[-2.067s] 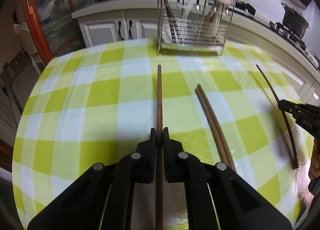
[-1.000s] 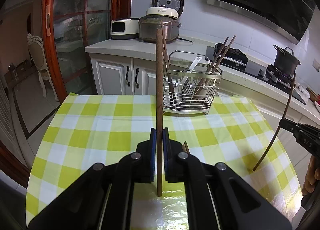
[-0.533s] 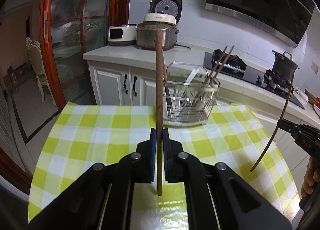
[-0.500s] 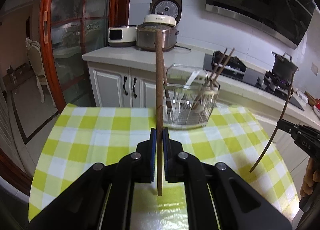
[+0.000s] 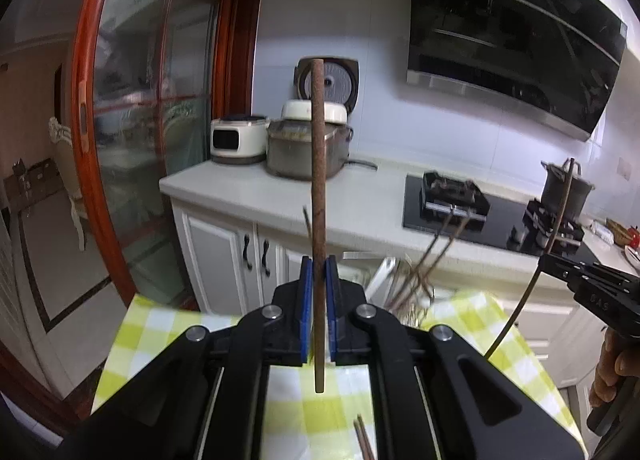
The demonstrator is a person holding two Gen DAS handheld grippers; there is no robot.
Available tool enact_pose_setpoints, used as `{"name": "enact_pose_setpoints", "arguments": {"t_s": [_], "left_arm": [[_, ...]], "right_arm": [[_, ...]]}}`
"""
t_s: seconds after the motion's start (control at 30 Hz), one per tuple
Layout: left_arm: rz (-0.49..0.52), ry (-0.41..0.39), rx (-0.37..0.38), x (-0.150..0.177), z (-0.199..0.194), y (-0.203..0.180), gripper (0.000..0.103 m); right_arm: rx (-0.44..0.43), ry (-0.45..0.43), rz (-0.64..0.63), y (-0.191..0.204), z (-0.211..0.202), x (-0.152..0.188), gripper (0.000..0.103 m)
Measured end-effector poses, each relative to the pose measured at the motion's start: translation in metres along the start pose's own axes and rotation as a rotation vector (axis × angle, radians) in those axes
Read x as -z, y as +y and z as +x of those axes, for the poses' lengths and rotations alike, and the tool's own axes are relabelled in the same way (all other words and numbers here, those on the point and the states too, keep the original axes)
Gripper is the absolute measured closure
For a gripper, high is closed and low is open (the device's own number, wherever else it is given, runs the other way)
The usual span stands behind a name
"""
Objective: Organize utensils
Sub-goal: 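Lift both chopsticks upright and carry them over the wire rack, then lower both chopsticks into the wire rack and open both tools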
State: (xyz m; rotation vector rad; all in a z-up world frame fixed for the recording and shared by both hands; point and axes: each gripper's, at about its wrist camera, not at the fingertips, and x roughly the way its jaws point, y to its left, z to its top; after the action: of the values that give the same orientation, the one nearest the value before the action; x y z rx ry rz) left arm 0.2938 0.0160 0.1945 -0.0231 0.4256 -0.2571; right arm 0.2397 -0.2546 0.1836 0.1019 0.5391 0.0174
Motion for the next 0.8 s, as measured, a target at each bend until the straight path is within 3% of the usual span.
{"name": "enact_pose_setpoints", "arguments": {"t_s": [0.33,0.8], "left_arm": [[-0.049,-0.059,0.051,-0.044,0.039,-0.004,0.096],[-0.141,-0.005,0.092,-0.019,0.116,-0.002,0.096]], "right_arm": [[-0.017,-0.053,-0.019,0.014,0.019,-0.045,0.095],[-0.059,-0.061,-0.013,0.023,0.049,-0.061,0.095]]}}
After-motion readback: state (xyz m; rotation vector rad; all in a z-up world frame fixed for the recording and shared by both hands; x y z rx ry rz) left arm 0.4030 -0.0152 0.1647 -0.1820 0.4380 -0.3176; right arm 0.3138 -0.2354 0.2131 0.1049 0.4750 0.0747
